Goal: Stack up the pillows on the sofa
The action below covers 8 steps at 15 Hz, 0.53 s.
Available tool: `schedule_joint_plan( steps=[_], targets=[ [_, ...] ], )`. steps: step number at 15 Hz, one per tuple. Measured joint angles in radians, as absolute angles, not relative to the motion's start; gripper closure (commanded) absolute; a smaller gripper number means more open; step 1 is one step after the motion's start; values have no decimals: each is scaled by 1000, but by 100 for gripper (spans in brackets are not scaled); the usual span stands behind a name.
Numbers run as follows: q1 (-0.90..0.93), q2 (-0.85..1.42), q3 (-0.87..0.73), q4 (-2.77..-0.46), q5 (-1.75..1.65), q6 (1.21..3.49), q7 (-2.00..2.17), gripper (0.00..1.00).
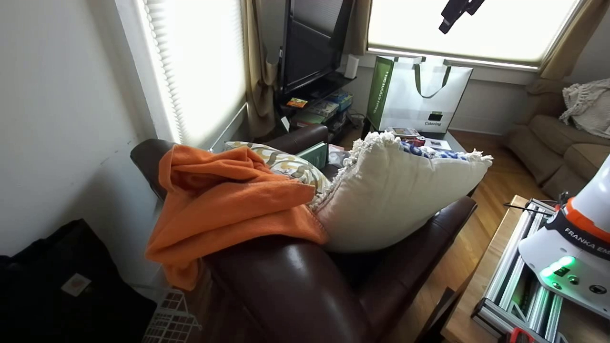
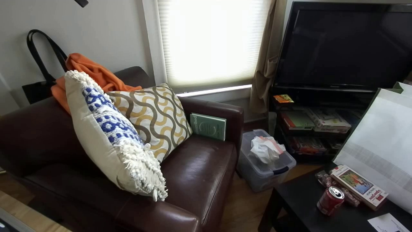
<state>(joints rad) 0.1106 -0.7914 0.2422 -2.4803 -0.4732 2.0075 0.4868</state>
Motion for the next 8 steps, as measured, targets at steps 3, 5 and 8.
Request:
schedule_joint_plan(
  steps=[3, 5, 8],
  targets=[
    [112, -767, 177, -2541, -406, 2160, 342, 0],
    [123, -731, 170, -2591, -351, 2258, 280, 0],
    [181, -655, 191, -2681, -248, 2401, 234, 0]
  ],
)
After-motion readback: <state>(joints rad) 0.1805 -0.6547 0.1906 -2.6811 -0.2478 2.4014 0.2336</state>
